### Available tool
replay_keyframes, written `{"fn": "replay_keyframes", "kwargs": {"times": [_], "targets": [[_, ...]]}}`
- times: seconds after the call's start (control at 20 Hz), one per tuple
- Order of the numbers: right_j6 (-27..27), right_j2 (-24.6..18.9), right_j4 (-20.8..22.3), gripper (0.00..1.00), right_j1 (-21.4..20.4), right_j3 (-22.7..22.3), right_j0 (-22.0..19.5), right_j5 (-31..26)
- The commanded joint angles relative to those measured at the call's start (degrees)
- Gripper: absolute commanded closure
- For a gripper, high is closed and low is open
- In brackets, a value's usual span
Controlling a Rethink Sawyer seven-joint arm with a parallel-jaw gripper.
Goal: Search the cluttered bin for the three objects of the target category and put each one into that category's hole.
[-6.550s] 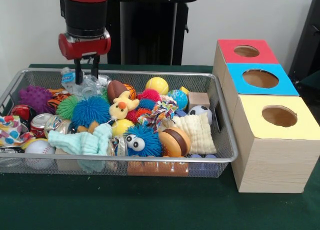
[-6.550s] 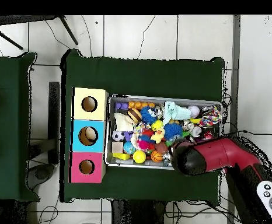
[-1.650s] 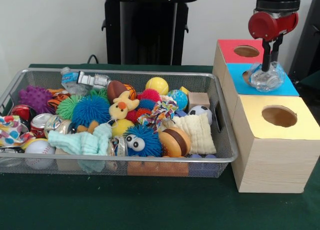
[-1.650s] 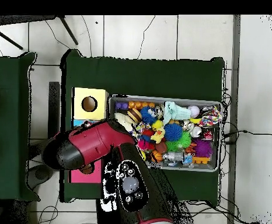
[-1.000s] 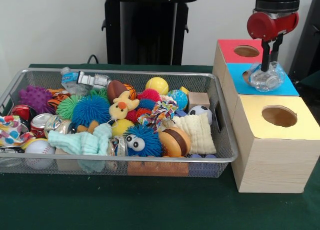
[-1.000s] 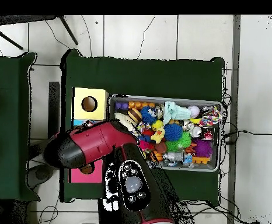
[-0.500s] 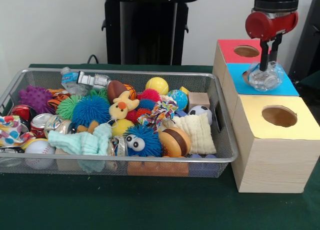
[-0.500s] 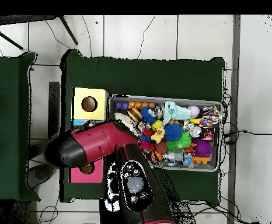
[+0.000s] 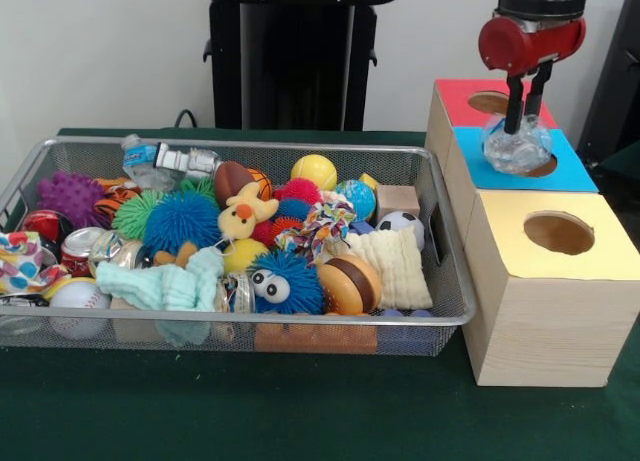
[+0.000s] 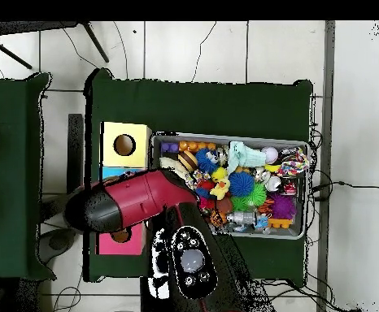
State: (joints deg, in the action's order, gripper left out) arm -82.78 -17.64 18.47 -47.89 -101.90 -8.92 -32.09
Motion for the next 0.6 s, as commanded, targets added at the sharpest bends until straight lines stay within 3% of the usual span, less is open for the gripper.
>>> {"fn": "replay_keyframes", "kwargs": {"times": [0.05, 0.6], "targets": [[-5.74, 1.29, -1.87, 1.0, -0.54, -4.16, -1.38, -7.62], [-7.8, 1.02, -3.84, 1.0, 0.93, -4.12, 0.13, -5.42]]}}
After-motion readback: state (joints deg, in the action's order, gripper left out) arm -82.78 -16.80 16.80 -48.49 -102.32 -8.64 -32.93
